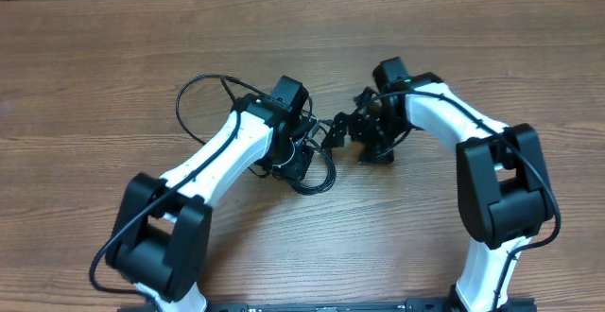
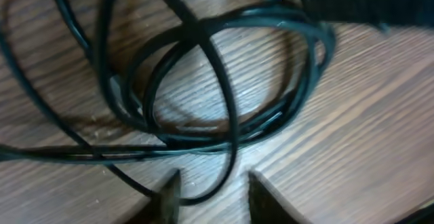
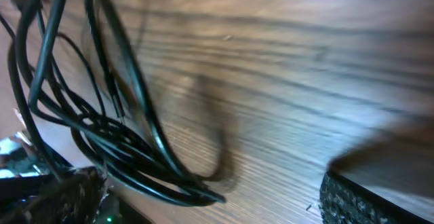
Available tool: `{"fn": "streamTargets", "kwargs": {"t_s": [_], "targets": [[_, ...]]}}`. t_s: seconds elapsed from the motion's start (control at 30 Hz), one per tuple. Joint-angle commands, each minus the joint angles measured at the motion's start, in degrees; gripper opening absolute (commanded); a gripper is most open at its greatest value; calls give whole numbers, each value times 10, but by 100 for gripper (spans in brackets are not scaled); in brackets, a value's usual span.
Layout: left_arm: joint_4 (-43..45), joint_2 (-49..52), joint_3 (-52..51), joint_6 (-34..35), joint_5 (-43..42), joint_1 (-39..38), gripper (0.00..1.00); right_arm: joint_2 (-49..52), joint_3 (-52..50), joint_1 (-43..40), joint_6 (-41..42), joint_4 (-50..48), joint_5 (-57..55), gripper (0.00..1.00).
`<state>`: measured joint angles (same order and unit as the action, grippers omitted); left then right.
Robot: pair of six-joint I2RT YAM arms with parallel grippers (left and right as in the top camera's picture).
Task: Untangle cables
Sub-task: 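Bring right gripper to the bundle and grasp strands beside left gripper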
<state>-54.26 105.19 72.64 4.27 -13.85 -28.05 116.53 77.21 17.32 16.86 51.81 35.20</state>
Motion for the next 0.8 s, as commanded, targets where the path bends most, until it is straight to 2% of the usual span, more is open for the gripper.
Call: {"fn": "streamTargets", "kwargs": {"t_s": [0.0, 0.03, 0.07, 0.13, 0.2, 0.23, 0.33, 0.4, 0.5, 0.63, 0.73, 0.77], "targets": [[4, 24, -3, -11, -6, 12, 13, 6, 0, 11, -12, -3, 3, 100], [3, 21, -2, -12, -6, 21, 6, 6, 0, 11, -24, -3, 5, 100], [3, 20, -2, -12, -6, 28, 4, 6, 0, 10, -29, -4, -2, 100], [0, 19, -2, -16, -6, 43, 4, 6, 0, 3, -28, 2, -10, 91], [-10, 19, -2, -18, -9, 68, 4, 6, 3, -7, -48, 7, 22, 94], [-13, 19, -2, -18, -10, 82, 4, 6, 3, -10, -71, 1, 41, 92], [-16, 19, -2, -20, -32, 120, 4, 6, -2, -2, -111, -8, 46, 93], [-16, 19, -2, -42, -83, 153, 4, 6, -13, 21, -127, -19, 42, 95], [-16, 19, -2, -43, -87, 177, 4, 6, -33, 40, -124, -52, 39, 95], [-18, 19, -2, -38, -87, 227, 5, 6, -67, 55, -83, -108, 39, 87], [-14, 19, -2, -18, -87, 272, 5, 8, -68, 55, -77, -135, 34, 64], [-14, 19, -2, -14, -87, 286, 5, 9, -69, 56, -69, -146, 35, 60]]}}
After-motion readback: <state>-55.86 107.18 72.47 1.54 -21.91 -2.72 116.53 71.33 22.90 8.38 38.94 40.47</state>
